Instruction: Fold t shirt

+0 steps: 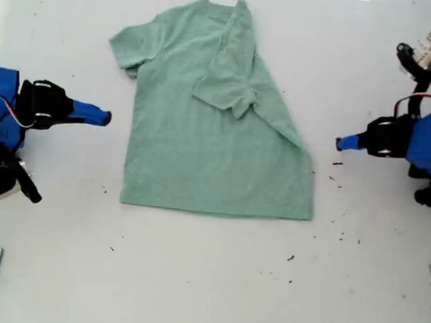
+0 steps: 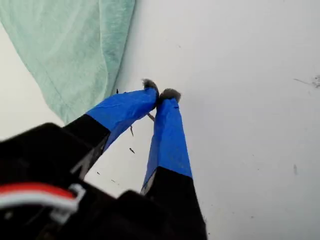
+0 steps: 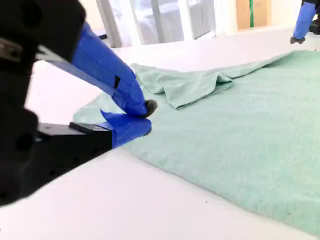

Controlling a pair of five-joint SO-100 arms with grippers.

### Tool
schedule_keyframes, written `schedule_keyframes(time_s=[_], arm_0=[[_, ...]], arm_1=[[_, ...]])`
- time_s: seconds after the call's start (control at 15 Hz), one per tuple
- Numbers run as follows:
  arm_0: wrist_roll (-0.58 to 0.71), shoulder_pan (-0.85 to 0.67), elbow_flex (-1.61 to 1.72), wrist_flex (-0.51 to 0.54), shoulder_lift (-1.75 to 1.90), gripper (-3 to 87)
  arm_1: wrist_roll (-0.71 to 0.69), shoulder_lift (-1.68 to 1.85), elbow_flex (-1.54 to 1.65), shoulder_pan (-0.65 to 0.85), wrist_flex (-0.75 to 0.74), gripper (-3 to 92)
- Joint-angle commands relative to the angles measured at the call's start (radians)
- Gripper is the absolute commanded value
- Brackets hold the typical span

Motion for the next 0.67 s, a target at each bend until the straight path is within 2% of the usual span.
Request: schedule_keyframes(time_s=[0.0, 0.13, 0.27, 0.33, 0.47, 0.6], arm_0=[[0.005, 0.002, -0.006, -0.017, 0.009, -0.1], [-0.081, -0.018, -0.101, -0.011, -0.041, -0.2], [-0.112, -0.031, -0.339, 0.003, -0.351, -0.3], [-0.084, -0.049, -0.526, 0.066, -0.548, -0.3], [0.066, -0.204, -0.917, 0.272, -0.881, -0.3], [0.242, -0.414, -1.134, 0.371, -1.091, -0.3]], arm_1=[[-0.028, 0.014, 0.063, 0.026, 0.0, 2.7], [-0.014, 0.014, 0.067, 0.034, -0.011, 2.7], [0.0, 0.014, 0.071, 0.026, -0.017, 2.7], [0.0, 0.014, 0.071, 0.026, -0.017, 2.7], [-0.003, 0.014, 0.071, 0.028, -0.018, 2.7], [-0.003, 0.014, 0.071, 0.025, -0.018, 2.7]])
